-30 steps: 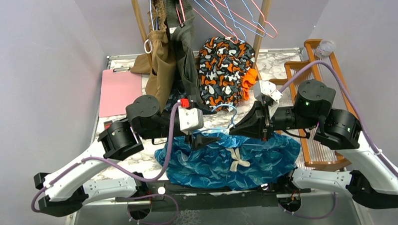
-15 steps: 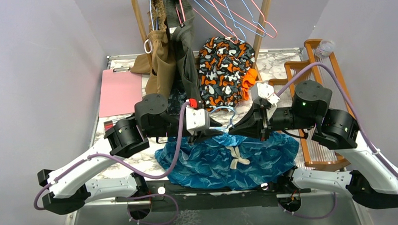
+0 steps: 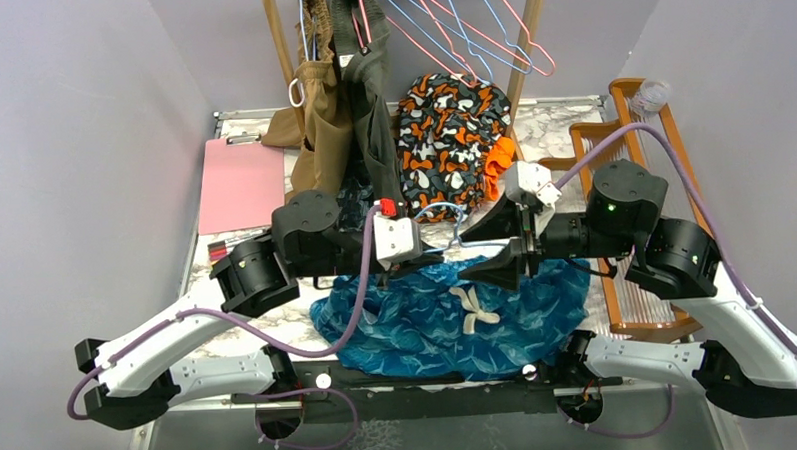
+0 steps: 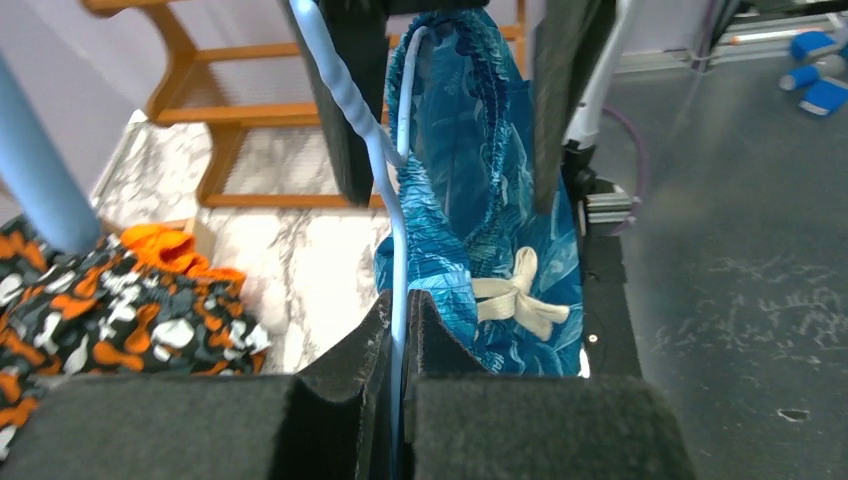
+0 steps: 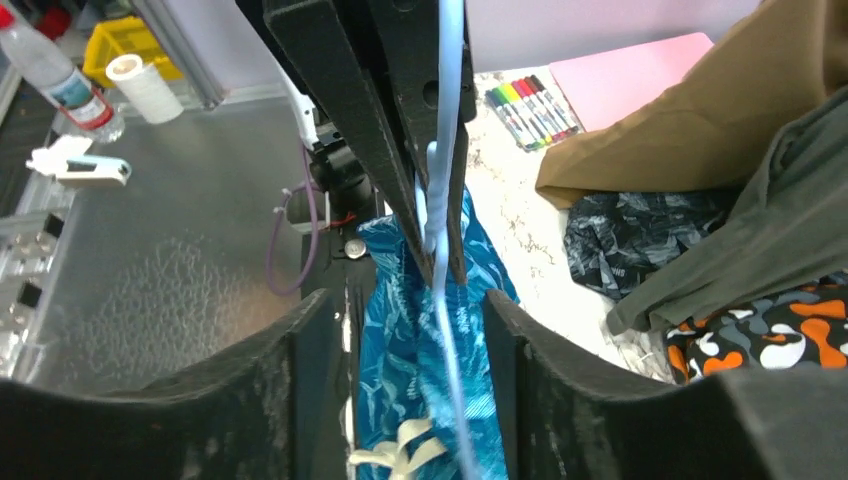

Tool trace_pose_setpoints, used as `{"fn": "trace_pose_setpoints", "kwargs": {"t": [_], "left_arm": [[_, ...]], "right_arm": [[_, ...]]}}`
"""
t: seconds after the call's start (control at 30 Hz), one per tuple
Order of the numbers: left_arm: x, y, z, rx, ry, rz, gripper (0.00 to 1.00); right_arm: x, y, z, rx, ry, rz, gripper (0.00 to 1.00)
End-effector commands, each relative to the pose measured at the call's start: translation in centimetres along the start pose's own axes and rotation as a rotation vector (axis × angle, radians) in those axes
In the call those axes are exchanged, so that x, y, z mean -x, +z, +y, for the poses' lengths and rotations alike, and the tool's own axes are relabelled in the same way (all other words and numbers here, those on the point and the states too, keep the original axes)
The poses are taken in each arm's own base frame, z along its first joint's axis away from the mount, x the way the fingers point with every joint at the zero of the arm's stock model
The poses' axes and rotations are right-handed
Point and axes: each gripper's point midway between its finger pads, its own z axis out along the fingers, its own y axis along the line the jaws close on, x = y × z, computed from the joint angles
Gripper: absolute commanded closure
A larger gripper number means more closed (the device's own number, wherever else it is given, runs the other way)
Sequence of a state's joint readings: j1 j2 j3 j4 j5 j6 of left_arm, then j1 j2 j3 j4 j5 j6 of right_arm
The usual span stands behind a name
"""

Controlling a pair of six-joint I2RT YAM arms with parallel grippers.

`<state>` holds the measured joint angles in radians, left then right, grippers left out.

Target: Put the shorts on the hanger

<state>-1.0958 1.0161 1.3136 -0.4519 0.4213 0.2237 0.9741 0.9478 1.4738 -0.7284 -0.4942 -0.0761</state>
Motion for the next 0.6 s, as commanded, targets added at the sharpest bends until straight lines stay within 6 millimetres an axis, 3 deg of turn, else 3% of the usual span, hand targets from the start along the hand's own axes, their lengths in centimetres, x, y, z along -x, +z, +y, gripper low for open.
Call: {"fn": "trace_pose_setpoints", "kwargs": {"t": [0.0, 0.1, 0.3, 0.57], "left_arm": [[2.3, -2.5, 1.7, 0.151, 0.033, -0.089, 1.00], [2.5, -3.6, 1.6, 0.170, 0.042, -0.107, 1.00], [2.5, -5.5, 1.5, 0.213, 0.042, -0.121, 1.00], [2.3, -6.5, 1.3, 0.228, 0.032, -0.114, 1.00]], "right_arm": [[3.5, -2.6, -0.7, -0.120, -0.011, -0.108, 0.39], [3.9, -4.7, -1.3, -0.209, -0.016, -0.136, 0.39], [3.0, -7.6, -3.0, -0.387, 0.039, -0.148, 0.39], [2.8, -8.1, -3.7, -0.443, 0.063, -0.154, 0.41]]}}
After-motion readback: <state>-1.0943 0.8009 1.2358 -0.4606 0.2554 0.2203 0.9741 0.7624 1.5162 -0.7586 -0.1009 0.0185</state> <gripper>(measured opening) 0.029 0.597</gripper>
